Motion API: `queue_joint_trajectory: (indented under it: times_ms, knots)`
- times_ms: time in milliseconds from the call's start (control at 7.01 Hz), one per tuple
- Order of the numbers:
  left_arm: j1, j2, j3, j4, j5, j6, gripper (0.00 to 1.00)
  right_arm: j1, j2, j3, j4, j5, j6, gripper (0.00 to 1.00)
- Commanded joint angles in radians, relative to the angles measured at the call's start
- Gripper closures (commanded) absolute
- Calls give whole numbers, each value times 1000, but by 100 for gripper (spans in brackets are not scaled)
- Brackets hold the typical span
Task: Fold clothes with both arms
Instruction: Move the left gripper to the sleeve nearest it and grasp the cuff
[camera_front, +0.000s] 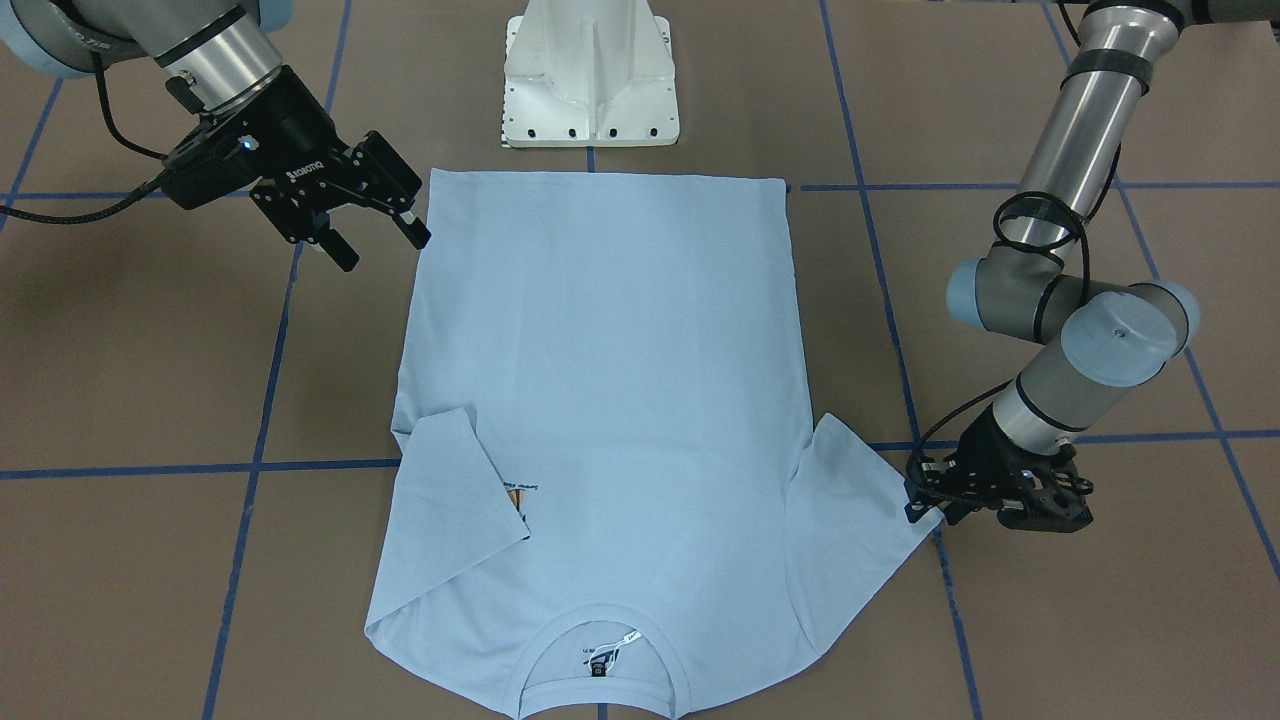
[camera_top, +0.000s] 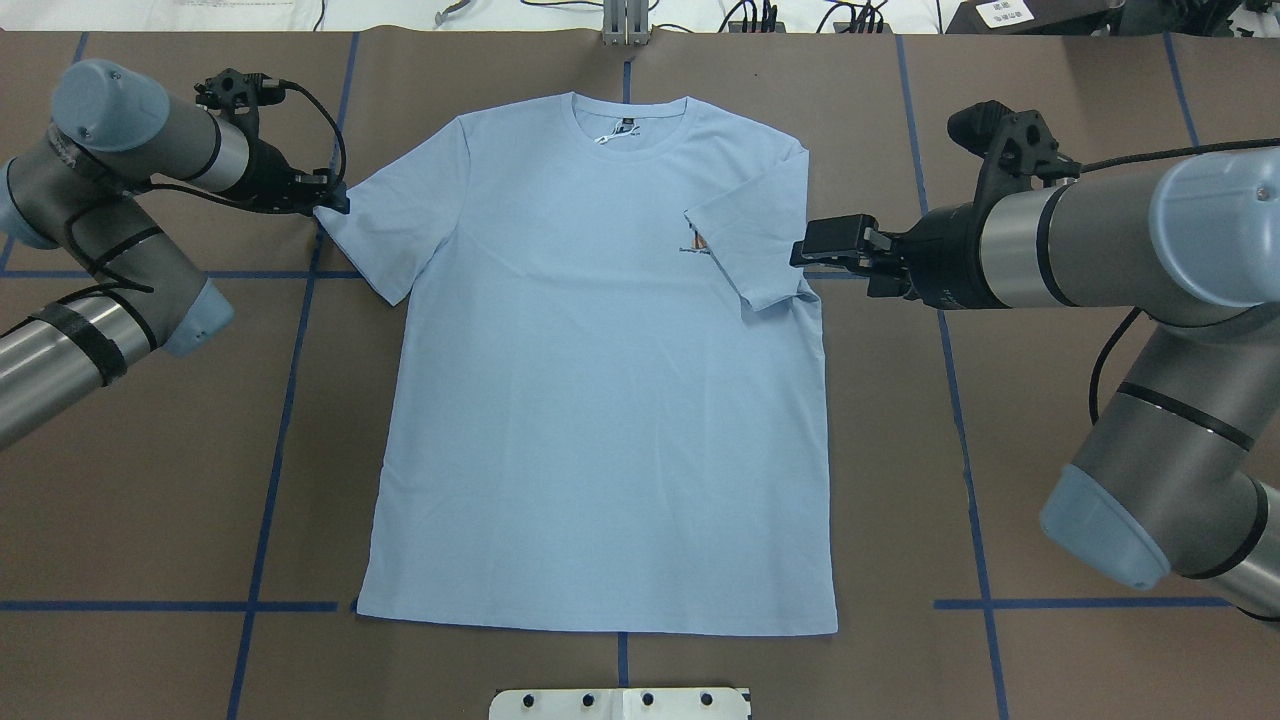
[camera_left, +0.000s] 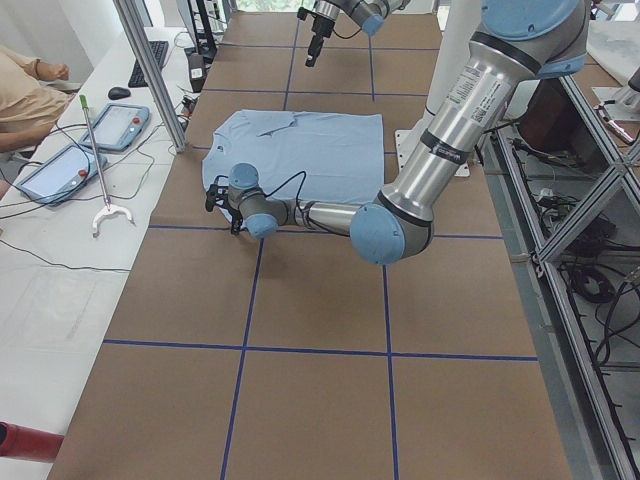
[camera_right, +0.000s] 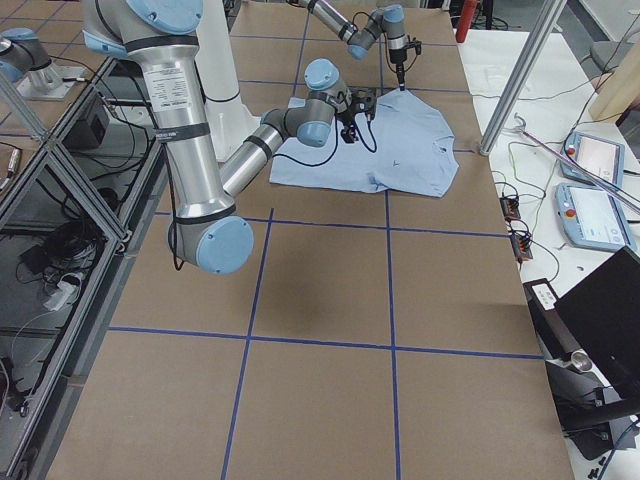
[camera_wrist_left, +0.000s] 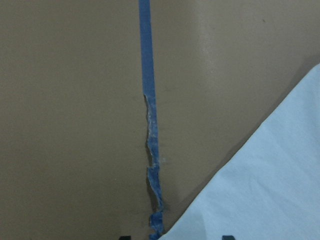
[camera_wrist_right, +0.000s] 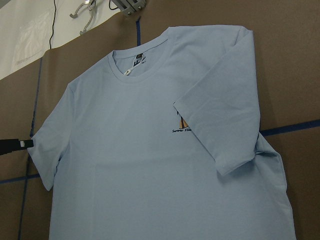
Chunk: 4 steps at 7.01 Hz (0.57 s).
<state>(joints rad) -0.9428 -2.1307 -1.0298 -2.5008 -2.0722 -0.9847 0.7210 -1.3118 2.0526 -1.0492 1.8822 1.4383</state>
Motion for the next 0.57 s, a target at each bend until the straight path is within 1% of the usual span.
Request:
queue_joint_trajectory:
  times_ms: [0,143,285,428]
  knots:
    - [1,0,0,-1,1,0,67,0,-1,1,0,0,1,0]
    - [7,0,-1,-1,17,-2,75,0,-1,1,0,0,1,0]
    - [13,-2,-1,-1,26,-29,96,0,-1,1,0,0,1,0]
    - [16,-3,-3,-1,26,-37,100,0,-1,1,0,2,1,0]
